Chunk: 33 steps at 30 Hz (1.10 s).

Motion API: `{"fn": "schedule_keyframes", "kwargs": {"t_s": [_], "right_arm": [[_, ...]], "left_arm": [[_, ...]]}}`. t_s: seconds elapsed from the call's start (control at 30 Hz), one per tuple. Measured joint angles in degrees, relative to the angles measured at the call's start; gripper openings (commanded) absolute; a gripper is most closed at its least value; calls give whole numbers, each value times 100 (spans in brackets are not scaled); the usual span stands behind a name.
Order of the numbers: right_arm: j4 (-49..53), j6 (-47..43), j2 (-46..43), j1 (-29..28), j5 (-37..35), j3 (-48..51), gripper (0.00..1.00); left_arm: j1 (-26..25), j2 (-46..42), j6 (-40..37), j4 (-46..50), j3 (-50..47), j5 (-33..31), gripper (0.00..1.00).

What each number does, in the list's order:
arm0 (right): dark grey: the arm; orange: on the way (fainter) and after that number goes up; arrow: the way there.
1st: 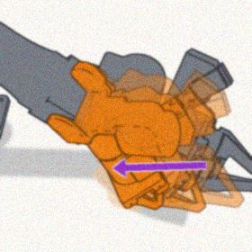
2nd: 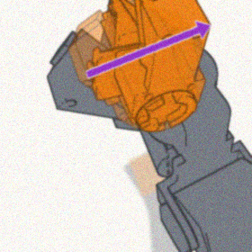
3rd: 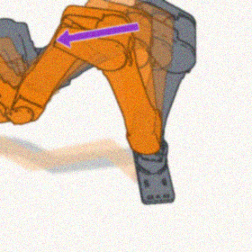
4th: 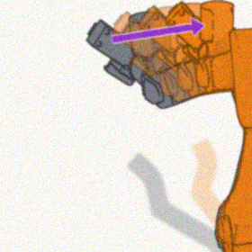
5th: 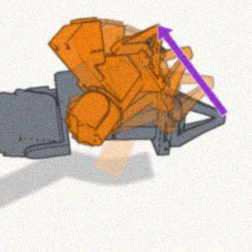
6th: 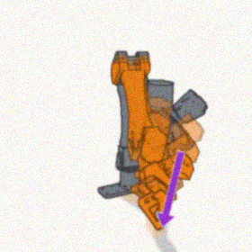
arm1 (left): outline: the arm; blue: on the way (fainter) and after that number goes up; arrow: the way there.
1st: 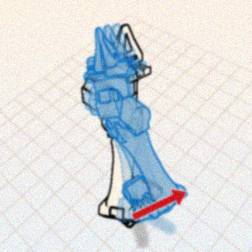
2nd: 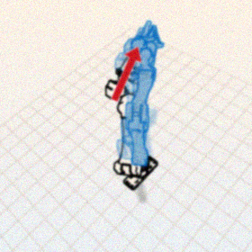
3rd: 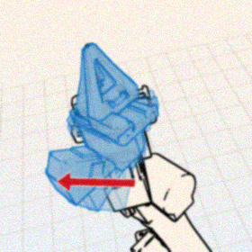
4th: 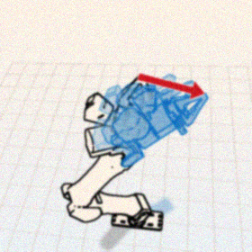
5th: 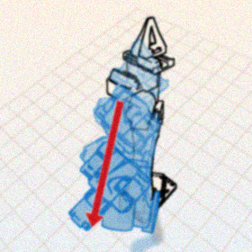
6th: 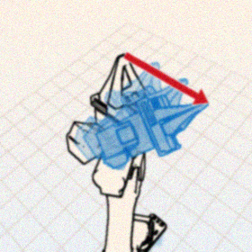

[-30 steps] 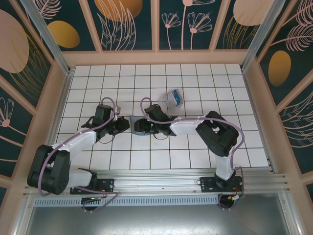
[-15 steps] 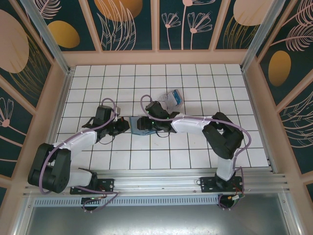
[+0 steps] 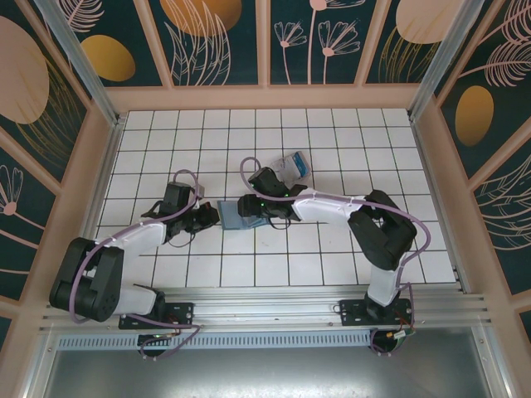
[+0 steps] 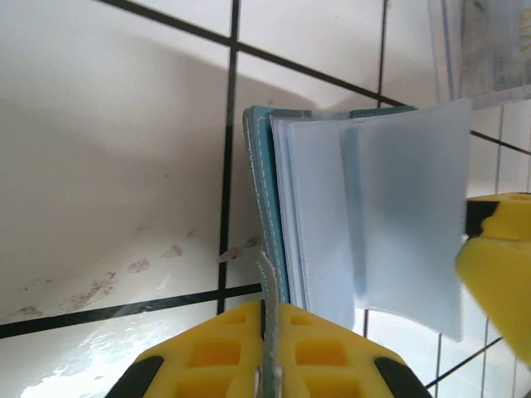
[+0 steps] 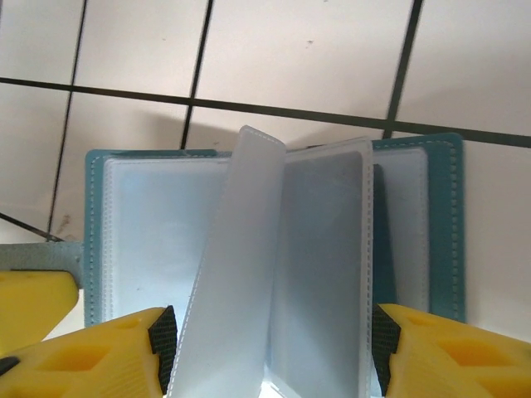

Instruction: Put the credit cards into the card holder

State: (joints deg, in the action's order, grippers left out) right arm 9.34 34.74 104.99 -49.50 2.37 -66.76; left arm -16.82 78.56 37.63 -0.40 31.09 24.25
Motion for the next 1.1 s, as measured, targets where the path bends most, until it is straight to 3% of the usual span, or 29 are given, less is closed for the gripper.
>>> {"fn": "schedule_keyframes", "kwargs": {"t_s": [0.17,0.27,0.47,0.87,1.1], "right_arm": [[188,-72,-125,188,-118,11,66],[240,-155,-348,343,-181,37,65],[345,-396,-927,909,-372,83,66],[481,-885,-1497,1847,-527,195,66],[654,-1307,-1320,2535,-525,87,66]], "left_arm": [[-2,225,-72,-24,-116,-125,15],[-2,251,-133,-15,-144,-238,32],[-2,227,-306,260,15,-487,46],[-2,-138,-503,857,960,-833,49],[-9,601,-400,632,1976,-398,50]]}}
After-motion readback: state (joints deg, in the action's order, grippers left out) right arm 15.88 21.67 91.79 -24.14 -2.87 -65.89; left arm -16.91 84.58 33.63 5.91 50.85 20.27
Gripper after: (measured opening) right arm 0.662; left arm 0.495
